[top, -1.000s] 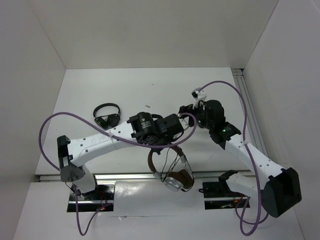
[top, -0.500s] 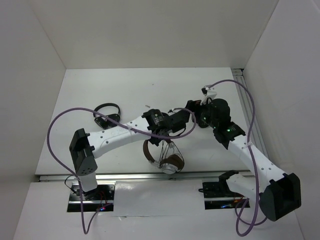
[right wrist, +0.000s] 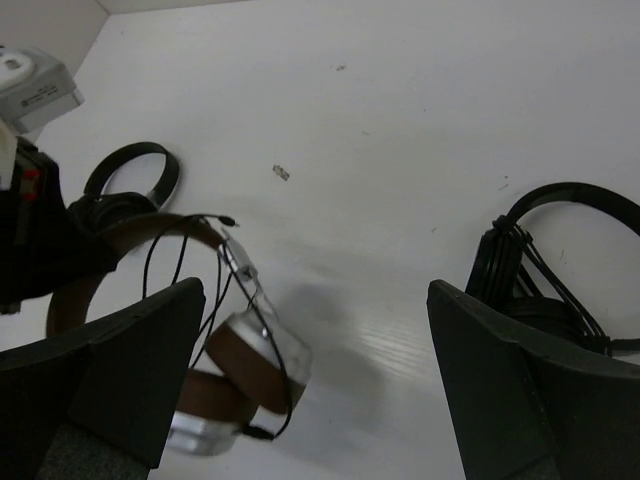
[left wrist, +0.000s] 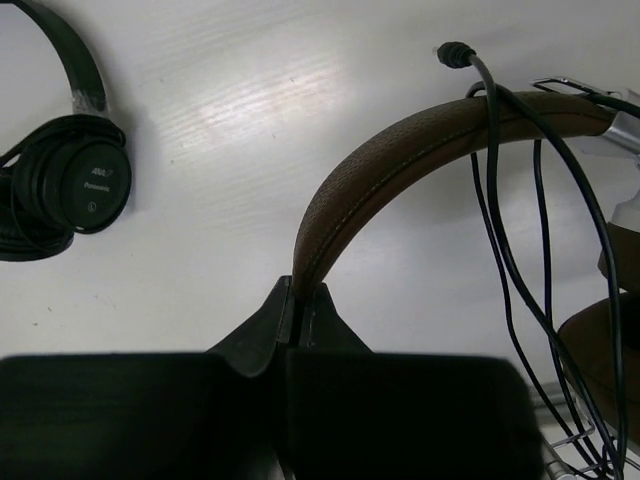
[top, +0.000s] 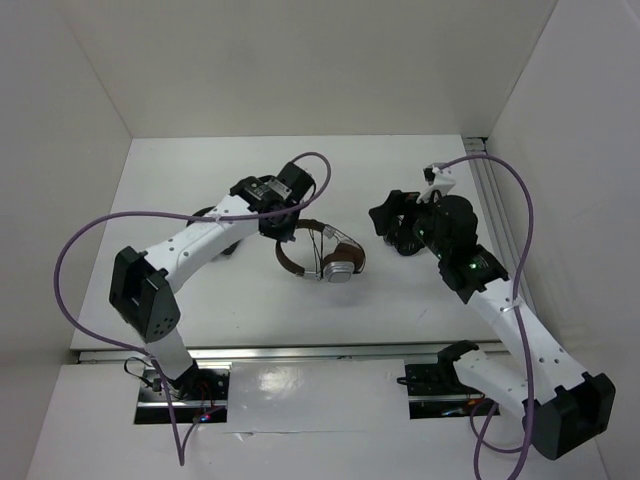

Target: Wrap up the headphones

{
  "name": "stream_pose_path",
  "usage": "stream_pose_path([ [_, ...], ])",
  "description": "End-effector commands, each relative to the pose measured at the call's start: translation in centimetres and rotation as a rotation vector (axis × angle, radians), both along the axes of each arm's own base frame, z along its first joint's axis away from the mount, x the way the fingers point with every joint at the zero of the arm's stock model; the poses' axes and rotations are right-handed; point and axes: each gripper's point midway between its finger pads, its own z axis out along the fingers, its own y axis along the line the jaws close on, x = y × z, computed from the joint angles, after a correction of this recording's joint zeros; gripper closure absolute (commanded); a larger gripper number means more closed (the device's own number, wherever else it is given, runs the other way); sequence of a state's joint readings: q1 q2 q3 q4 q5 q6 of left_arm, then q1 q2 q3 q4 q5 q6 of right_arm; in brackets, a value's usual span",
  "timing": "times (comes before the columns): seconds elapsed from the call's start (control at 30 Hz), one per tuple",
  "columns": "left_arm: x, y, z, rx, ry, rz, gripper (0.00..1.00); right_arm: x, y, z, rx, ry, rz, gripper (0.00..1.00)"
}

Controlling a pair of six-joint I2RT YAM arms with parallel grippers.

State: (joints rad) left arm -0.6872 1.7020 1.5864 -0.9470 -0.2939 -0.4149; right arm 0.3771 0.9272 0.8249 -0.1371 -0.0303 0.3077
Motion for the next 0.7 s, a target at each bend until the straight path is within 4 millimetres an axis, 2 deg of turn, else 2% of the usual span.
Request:
stream_pose_path([
  [0.0, 3.3, -0.5, 1.4, -0.132, -0.103, 0.103, 1.00, -1.2, -0.2, 2.2, 0.042, -0.040, 0.005, 0.00],
  [0.17, 7.2, 1.0, -0.6, -0.118, -0.181, 0.261, 1.00, -1.8, 0.0, 2.1, 0.047, -0.038, 0.030, 0.00],
  [0.27, 8.9, 0.6, -3.2, -0.147, -0.143, 0.278, 1.00, -2.0, -0.1, 2.2, 0.047, -0.038, 0.030, 0.00],
  [0.3, 9.2, 0.7, -4.7, -0.137, -0.117, 0.282, 1.00, -2.2, -0.1, 2.5, 0.051, -0.048, 0.031, 0.00],
  [0.37, 10.6, 0.5, -5.4, -0.145, -0.141, 0.278, 1.00, -2.5, 0.0, 2.4, 0.053, -0.047, 0.041, 0.00],
  [0.5, 10.9, 1.2, -8.9, -0.126, -0.100, 0.294, 1.00, -2.6, 0.2, 2.4, 0.055, -0.046, 0.053, 0.00],
  [0.53, 11.0, 1.6, -9.2, -0.130, -0.099, 0.312, 1.00, -2.6, 0.2, 2.4, 0.055, -0.046, 0.053, 0.00],
  [0.57, 10.6, 1.8, -10.4, -0.121, -0.079, 0.322, 1.00, -2.6, 0.2, 2.4, 0.055, -0.046, 0.053, 0.00],
  [0.67, 10.2, 1.7, -11.1, -0.133, -0.069, 0.331, 0.98, -2.8, 0.3, 2.2, 0.057, -0.045, 0.064, 0.00],
])
